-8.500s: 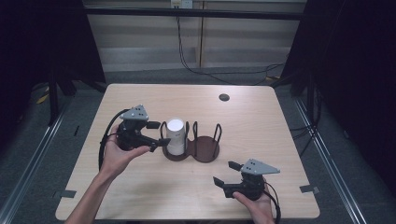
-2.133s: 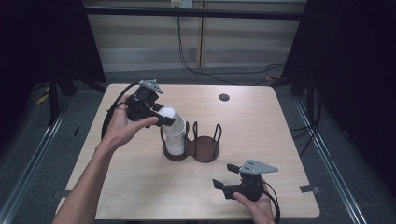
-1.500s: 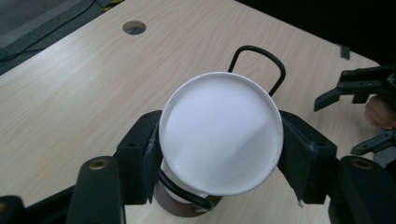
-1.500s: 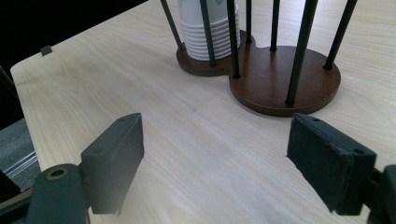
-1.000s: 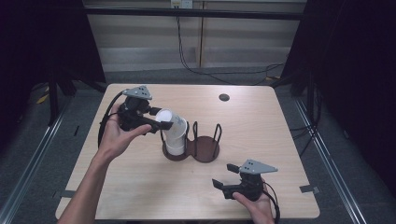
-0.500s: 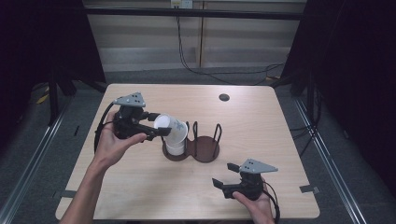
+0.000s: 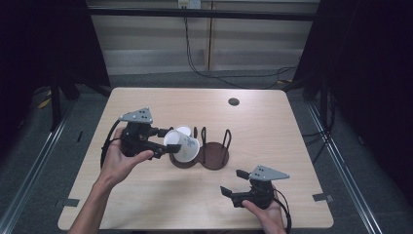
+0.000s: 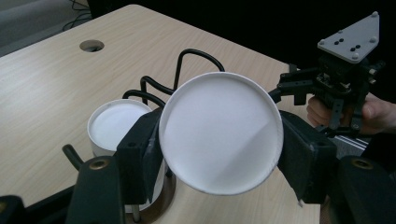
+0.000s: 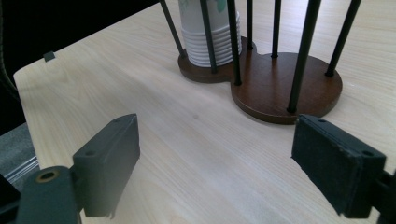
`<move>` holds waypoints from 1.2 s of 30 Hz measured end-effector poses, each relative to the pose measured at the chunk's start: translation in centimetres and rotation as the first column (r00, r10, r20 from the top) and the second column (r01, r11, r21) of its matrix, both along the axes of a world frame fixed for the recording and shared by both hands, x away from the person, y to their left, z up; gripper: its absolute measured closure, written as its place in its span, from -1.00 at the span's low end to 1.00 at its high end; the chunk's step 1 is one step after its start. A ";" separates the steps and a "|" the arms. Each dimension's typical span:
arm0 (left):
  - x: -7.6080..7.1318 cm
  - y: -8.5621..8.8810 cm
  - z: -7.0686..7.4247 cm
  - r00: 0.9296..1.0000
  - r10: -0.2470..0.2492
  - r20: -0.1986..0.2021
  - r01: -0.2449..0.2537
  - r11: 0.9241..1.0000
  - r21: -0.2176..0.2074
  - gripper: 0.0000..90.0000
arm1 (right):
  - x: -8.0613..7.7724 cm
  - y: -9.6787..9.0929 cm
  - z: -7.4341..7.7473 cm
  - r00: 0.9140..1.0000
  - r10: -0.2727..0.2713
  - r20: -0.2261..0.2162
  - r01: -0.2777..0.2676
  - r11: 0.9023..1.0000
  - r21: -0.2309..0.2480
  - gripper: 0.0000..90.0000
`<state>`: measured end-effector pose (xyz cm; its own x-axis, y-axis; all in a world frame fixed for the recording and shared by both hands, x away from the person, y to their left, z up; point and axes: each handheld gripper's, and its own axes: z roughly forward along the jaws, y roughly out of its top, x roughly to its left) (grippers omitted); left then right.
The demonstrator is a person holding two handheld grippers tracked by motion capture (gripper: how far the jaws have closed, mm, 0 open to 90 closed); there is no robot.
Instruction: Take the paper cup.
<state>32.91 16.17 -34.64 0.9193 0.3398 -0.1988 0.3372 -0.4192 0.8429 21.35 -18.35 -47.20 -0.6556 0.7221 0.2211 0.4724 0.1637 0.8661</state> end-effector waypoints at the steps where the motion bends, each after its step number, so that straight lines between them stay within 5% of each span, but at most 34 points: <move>1: -0.1 0.0 -0.1 1.000 -0.003 -0.003 0.003 1.000 0.000 -0.18 | 0.0 0.0 0.1 1.000 0.002 0.002 -0.002 1.000 0.001 -0.69; 20: -1.7 -1.2 -2.4 0.997 -0.067 -0.022 0.068 0.997 0.025 -0.18 | 1.5 2.5 3.0 0.995 0.082 0.053 -0.083 0.996 0.013 -0.70; 27: -1.9 -1.4 -3.0 0.995 -0.094 -0.046 0.094 0.995 0.014 -0.18 | 2.6 3.6 3.5 0.989 0.139 0.046 -0.141 0.989 0.036 -0.70; 36: -2.4 -1.3 -4.0 0.992 -0.100 -0.078 0.102 0.995 0.017 -0.18 | 3.1 5.4 3.6 0.970 0.233 0.064 -0.236 0.971 0.036 -0.70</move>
